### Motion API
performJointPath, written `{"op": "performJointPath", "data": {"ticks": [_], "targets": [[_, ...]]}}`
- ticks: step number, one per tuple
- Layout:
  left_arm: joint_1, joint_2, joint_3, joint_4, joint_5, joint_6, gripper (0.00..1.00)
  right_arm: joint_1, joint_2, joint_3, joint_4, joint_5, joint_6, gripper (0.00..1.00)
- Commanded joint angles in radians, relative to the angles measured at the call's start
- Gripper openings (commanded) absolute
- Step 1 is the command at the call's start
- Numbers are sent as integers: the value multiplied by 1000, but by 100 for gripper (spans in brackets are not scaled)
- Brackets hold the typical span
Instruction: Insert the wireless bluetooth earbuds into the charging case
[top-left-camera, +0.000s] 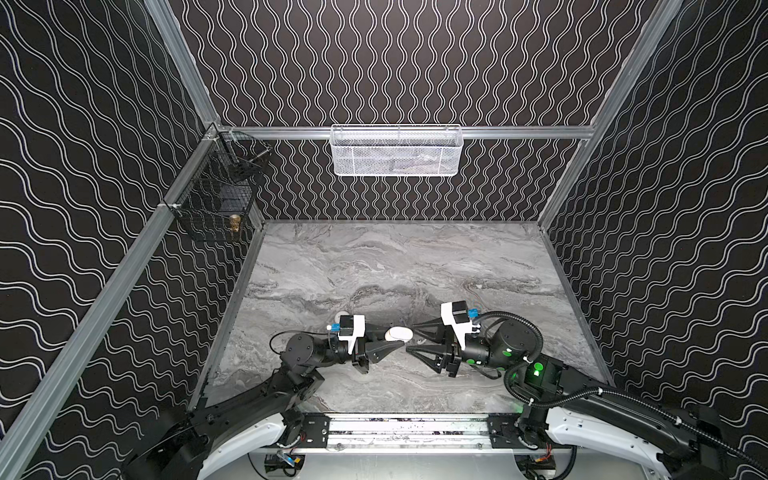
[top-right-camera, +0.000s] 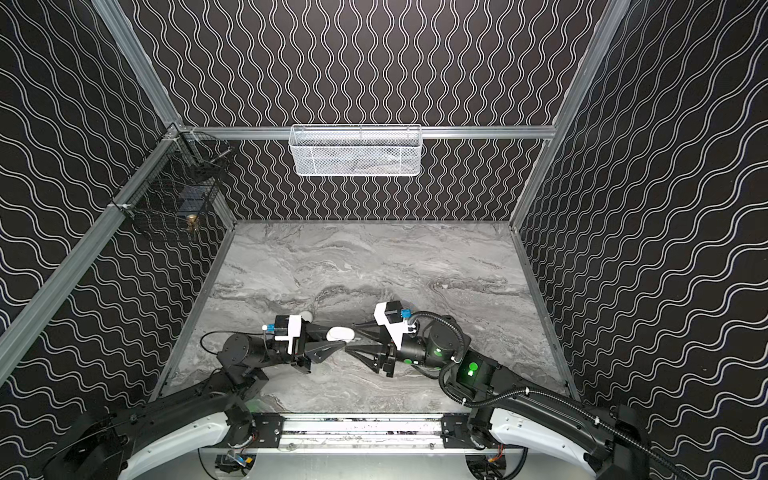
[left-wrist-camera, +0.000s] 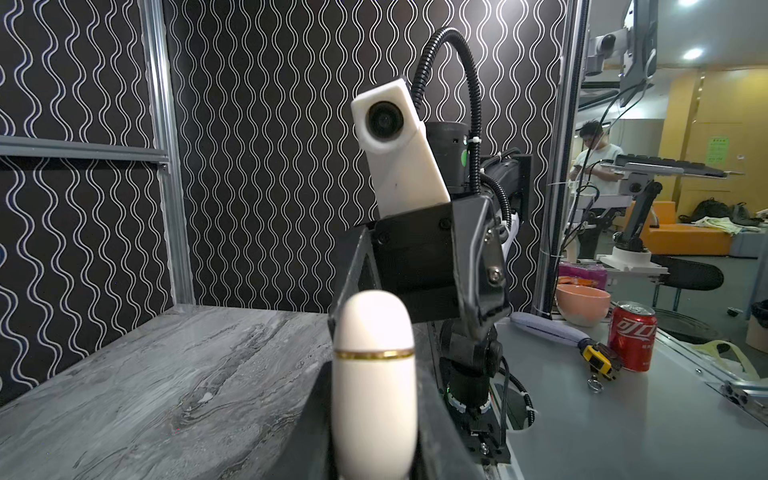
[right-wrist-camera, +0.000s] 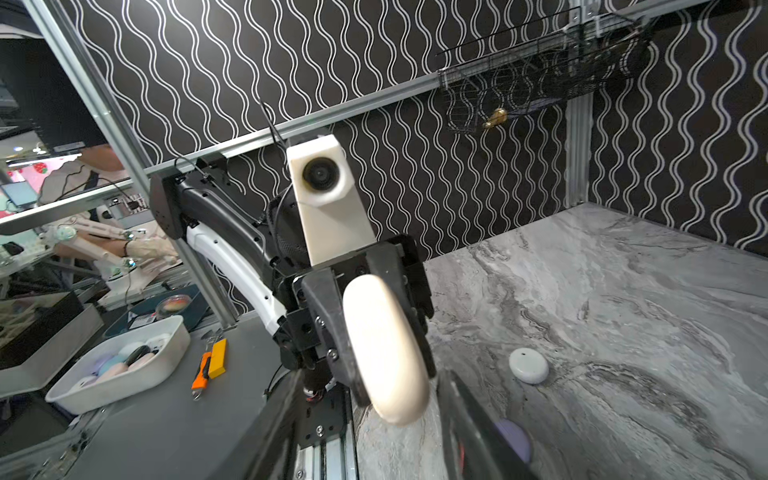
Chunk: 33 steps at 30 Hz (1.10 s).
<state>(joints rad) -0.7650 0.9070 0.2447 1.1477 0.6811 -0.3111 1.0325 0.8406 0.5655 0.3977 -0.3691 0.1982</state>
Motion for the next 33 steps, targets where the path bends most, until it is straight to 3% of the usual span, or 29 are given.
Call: {"op": "performJointPath", "data": {"ticks": [1,24,25,29,33], "targets": [[0,10,5,106,33,-50,0,3,12,13,67,-40,-10,47],[1,21,1,142,85,-54,0,19,78,44,121,-20,3,20],[0,18,2,138,80,-51,3,23,74,38,121,-14,1,19],[1,-2,2,89,53,-39,33,21,61,31,96,28,-13,17],[1,-28,21,-19,51,-6,43,21,28,41,12,89,-54,12]]}}
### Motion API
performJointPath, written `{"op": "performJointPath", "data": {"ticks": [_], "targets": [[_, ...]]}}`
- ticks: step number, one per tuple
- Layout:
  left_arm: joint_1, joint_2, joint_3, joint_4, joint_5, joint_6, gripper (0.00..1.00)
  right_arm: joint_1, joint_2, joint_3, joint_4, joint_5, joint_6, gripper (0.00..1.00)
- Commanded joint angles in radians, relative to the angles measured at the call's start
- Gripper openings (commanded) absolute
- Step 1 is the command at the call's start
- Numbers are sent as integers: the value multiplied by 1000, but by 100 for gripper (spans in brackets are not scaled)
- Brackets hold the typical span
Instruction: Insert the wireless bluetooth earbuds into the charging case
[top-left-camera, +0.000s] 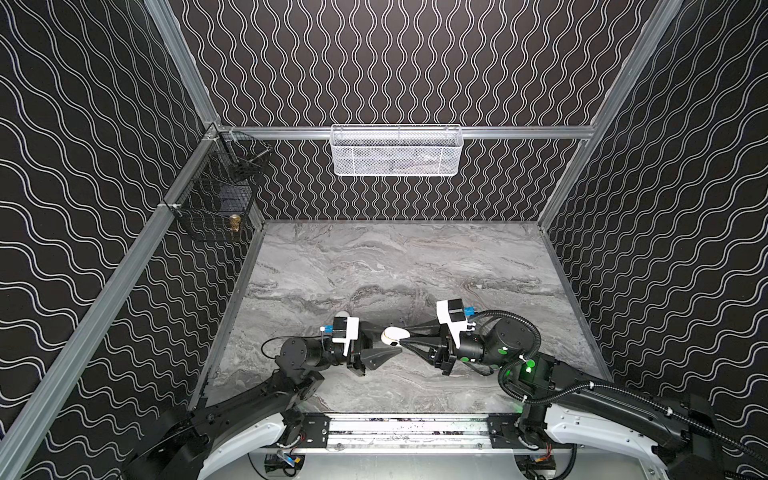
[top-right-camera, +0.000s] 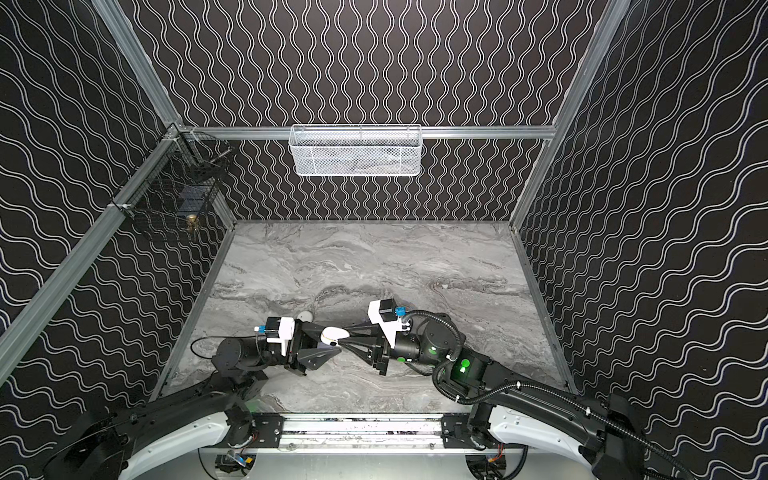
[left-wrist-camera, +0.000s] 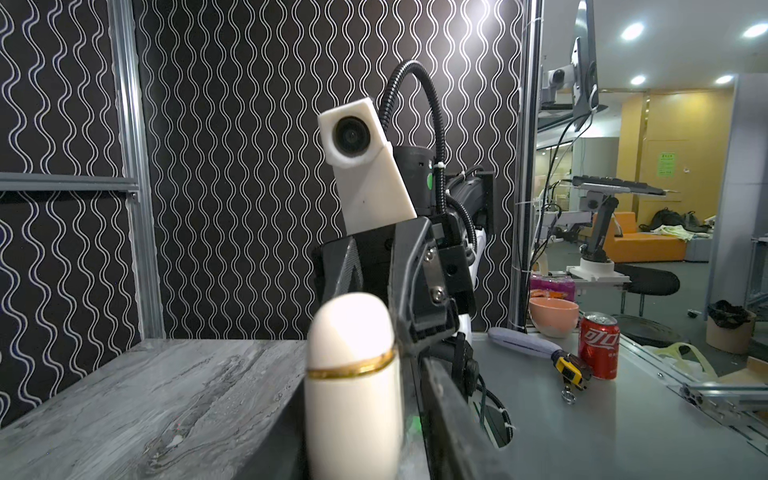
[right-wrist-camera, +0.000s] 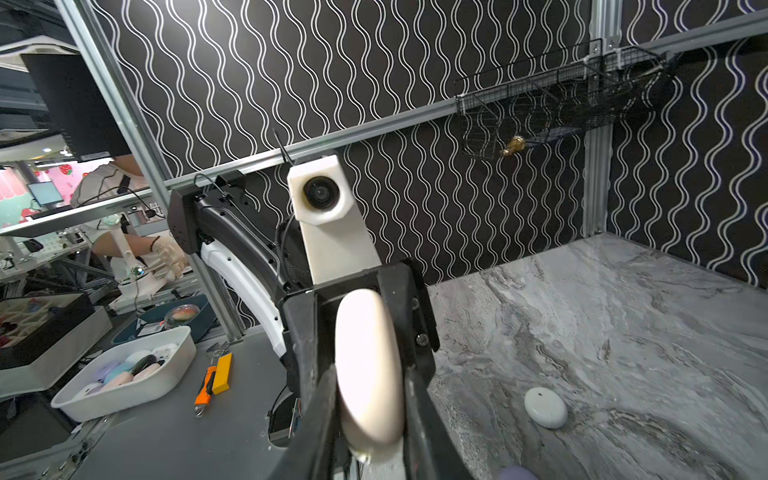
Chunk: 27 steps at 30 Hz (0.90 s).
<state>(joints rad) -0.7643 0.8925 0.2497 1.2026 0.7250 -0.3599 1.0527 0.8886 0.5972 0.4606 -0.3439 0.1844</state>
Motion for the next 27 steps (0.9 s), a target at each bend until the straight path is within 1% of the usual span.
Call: {"op": "performJointPath", "data": {"ticks": [1,6,9,11,16,20,27], "targets": [[0,-19,23,-99,8,52,43,3,-29,7,-68,76,-48,12],[0,-34,44,-191,29,96,47,2,-81,-4,-150,141,-82,10],[0,-41,61,-262,41,124,50,2,-105,-5,-196,158,-109,9],[0,-40,82,-327,53,151,49,1,-119,1,-232,171,-126,9],[0,-42,107,-417,58,198,49,2,-116,21,-293,158,-164,8],[0,-33,118,-437,76,209,45,1,-83,34,-301,125,-178,7],[0,-35,120,-449,74,223,33,2,-88,27,-276,159,-184,7]]}}
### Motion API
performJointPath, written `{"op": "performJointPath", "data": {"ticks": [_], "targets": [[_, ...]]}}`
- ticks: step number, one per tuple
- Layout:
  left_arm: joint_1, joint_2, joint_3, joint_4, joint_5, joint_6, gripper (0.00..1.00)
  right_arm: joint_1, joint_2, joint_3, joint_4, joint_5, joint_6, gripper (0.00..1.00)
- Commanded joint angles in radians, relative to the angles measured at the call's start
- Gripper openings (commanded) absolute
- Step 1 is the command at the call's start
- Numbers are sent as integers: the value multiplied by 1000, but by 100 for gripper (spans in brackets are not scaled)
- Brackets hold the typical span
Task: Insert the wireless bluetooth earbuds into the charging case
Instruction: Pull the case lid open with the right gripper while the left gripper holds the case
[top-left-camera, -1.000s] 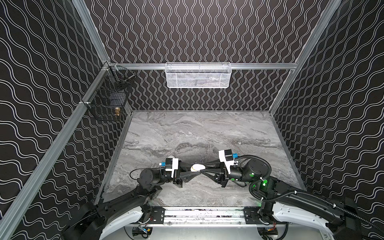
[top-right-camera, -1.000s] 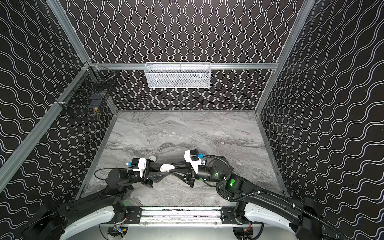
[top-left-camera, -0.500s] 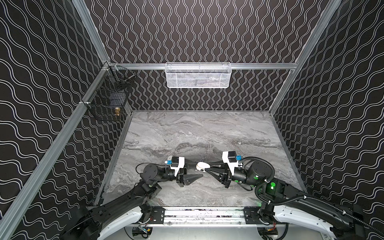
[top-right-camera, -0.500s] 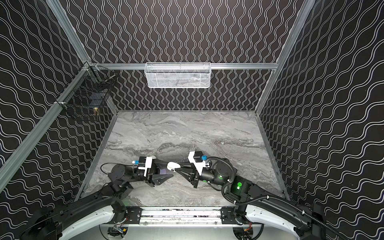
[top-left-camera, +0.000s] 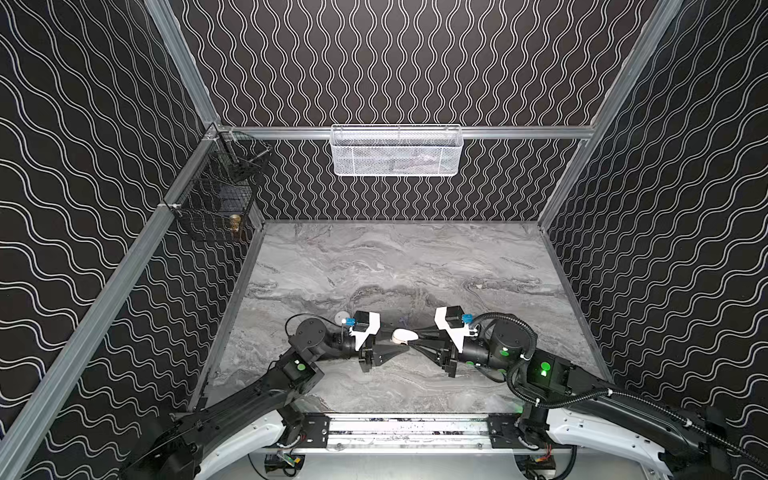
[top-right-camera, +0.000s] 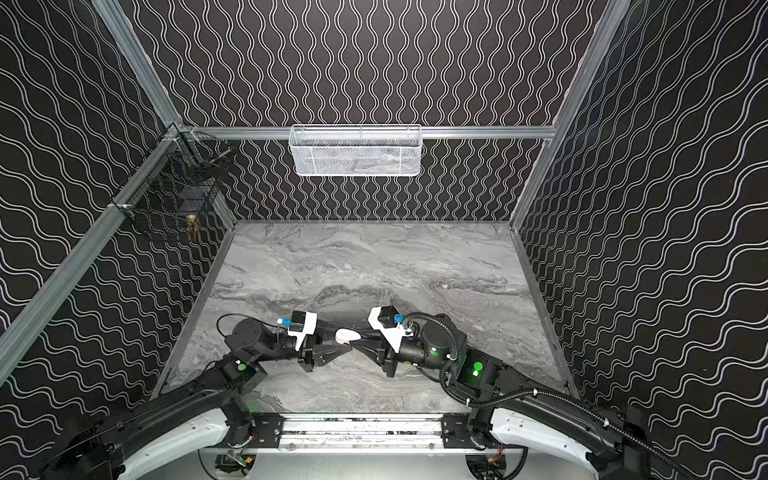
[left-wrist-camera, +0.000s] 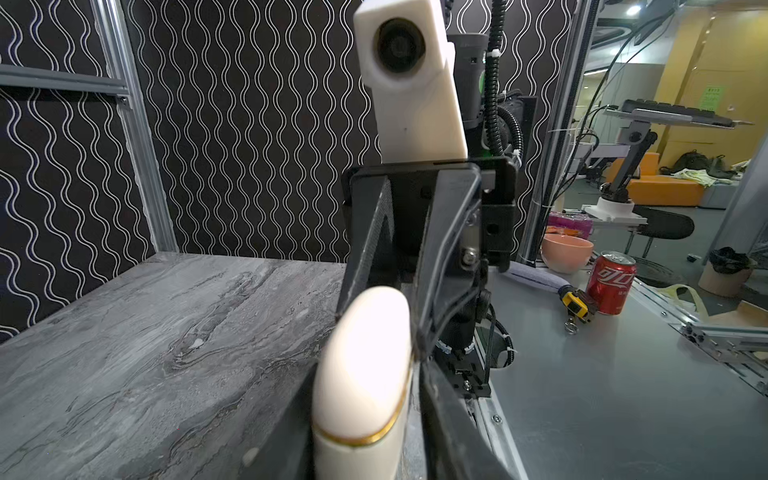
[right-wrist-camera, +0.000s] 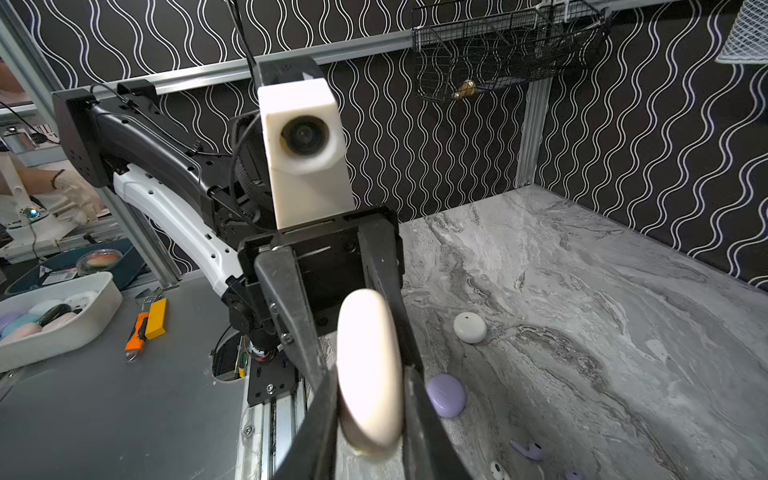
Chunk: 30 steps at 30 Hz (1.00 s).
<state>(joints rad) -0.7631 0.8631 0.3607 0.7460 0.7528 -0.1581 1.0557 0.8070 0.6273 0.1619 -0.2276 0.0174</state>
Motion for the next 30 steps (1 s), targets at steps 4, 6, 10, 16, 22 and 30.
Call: {"op": "performJointPath", "data": {"ticks": [4,6,10,16,22,30], "targets": [[-1,-10,6,10,43,23,31,-2,-28,-14,27,64,-17,7],[-1,-11,3,19,39,18,28,-1,-34,-22,38,63,-17,7],[-2,-16,1,28,42,15,17,-2,-24,-20,38,60,-16,7],[-2,-18,0,28,32,18,0,-2,-16,-20,58,59,-2,13],[-1,-26,2,9,28,35,0,-1,-17,-12,80,146,64,43],[-1,-21,3,-3,19,48,0,-2,-10,11,87,250,126,47]]}}
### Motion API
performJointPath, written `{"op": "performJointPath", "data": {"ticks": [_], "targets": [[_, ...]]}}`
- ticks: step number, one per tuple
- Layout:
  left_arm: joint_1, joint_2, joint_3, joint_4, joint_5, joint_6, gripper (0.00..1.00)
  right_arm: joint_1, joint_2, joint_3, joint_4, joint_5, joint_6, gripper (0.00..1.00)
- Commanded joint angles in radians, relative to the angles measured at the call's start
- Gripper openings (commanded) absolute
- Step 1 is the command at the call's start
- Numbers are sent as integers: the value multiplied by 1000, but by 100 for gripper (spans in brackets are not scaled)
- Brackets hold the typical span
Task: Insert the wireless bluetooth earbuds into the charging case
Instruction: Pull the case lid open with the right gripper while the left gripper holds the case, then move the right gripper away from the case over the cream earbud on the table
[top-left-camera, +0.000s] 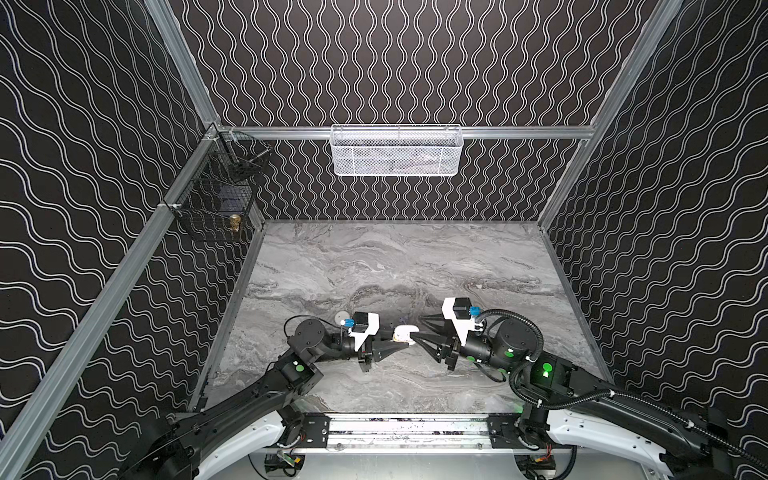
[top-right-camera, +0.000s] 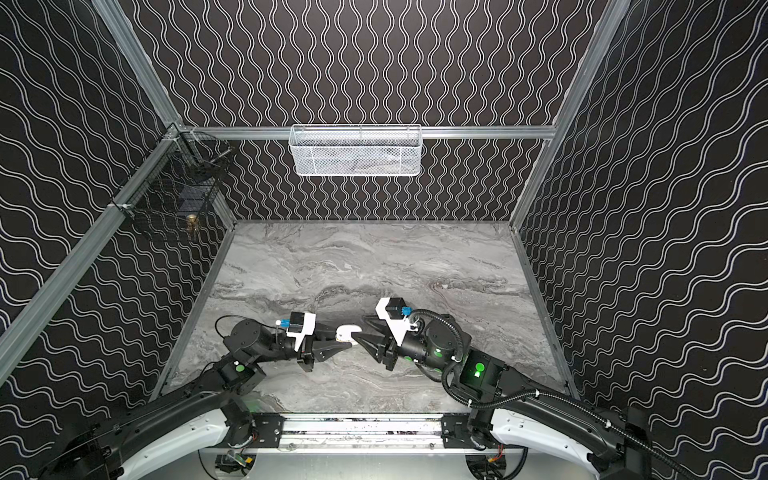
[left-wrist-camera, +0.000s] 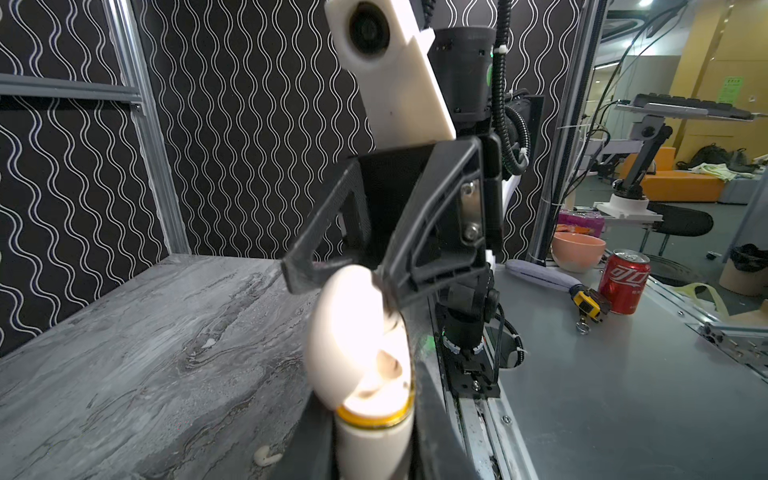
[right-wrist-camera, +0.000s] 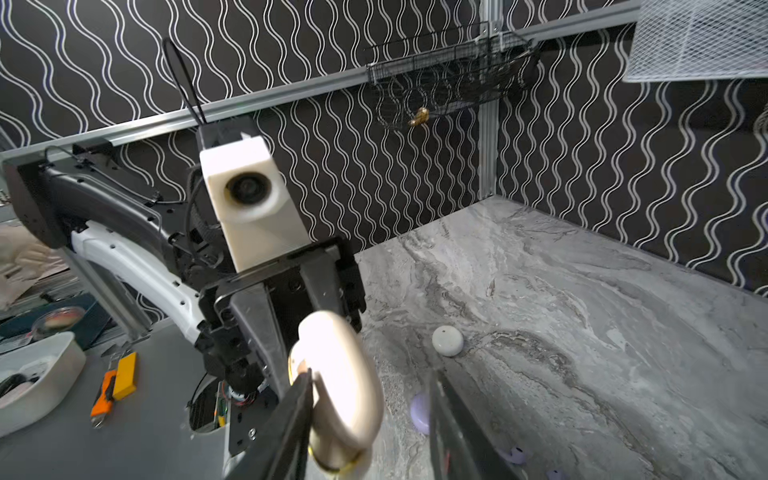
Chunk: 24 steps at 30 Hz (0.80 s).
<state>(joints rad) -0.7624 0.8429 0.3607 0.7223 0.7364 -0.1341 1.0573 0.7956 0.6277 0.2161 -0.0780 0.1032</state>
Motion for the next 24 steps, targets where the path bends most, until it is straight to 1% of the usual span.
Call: {"op": "performJointPath", "data": {"ticks": [1,6,10,12,15,18,19,20,21,22,24], "targets": [[-2,-1,3,16,32,28,0,-3,2,12,33,105,44,47],[-2,8,0,8,2,39,0,-3,16,37,7,148,85,50],[-2,18,-15,35,-13,37,0,-3,31,84,-60,192,140,56],[-2,26,-25,49,-50,25,0,-4,31,114,-117,239,176,59],[15,45,-24,50,-78,0,0,-6,17,165,-248,384,245,65],[90,82,-36,133,-43,-88,0,-25,17,218,-432,535,322,69],[135,104,-43,183,-25,-136,0,-43,26,231,-500,574,356,70],[189,136,-53,244,-5,-195,0,-74,37,238,-556,588,385,70],[240,177,-57,306,15,-252,0,-103,48,238,-592,567,402,70],[299,227,-60,381,47,-319,0,-160,65,230,-620,523,419,70],[373,343,-72,574,102,-435,0,-264,102,197,-637,398,438,68]]}}
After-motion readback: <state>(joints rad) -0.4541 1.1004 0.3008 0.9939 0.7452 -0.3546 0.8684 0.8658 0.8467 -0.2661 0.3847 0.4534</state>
